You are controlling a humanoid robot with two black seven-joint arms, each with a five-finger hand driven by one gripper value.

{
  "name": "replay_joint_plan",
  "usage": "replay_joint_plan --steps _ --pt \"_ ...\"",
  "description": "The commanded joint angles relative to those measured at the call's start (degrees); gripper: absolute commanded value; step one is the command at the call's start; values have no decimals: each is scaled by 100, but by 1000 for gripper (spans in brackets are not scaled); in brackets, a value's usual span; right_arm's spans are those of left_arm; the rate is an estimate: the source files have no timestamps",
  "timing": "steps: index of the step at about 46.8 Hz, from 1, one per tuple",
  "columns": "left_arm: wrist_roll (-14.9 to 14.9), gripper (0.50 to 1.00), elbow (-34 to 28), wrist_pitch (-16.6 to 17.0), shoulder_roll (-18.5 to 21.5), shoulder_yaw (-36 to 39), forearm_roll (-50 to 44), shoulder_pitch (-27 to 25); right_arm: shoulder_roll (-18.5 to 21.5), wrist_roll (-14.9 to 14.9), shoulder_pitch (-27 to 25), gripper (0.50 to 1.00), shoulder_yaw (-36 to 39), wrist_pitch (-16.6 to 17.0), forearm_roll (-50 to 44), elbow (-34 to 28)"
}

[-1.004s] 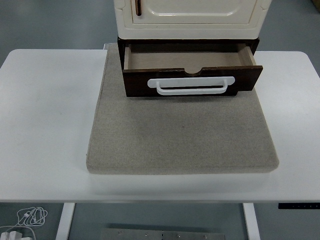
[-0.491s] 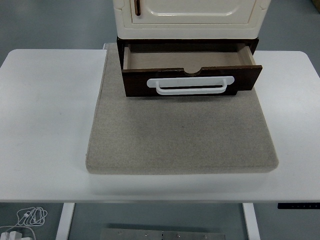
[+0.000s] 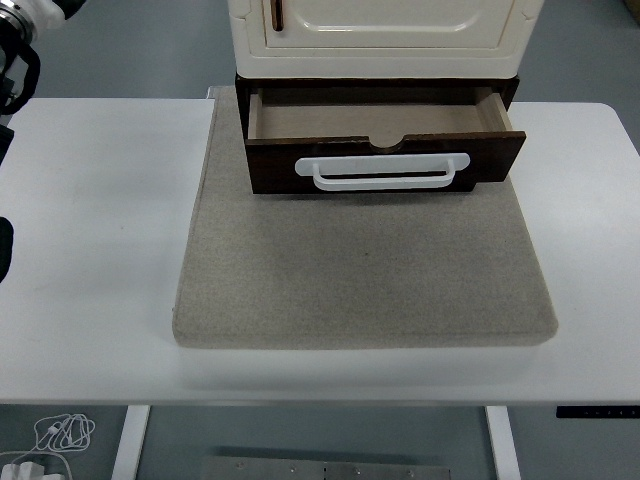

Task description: Open the drawer under the combination cabinet

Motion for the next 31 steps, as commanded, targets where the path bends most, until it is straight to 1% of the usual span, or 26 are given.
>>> replay_joint_plan --steps 1,10,17,25,31 --pt "2 1000 -8 1 -89 25 -11 61 0 8 0 928 13 0 0 0" --pt "46 1000 -17 -139 -335 33 -28 228 0 8 -9 928 22 0 0 0" --pt "55 1000 -8 -385 -546 16 -46 351 0 8 -9 928 13 0 0 0" --pt "-24 1000 1 -429 -670 33 -537 369 0 8 -18 928 22 0 9 0" --pt "-68 1000 1 -430 -731 25 -670 422 0 -1 -53 928 22 0 9 0"
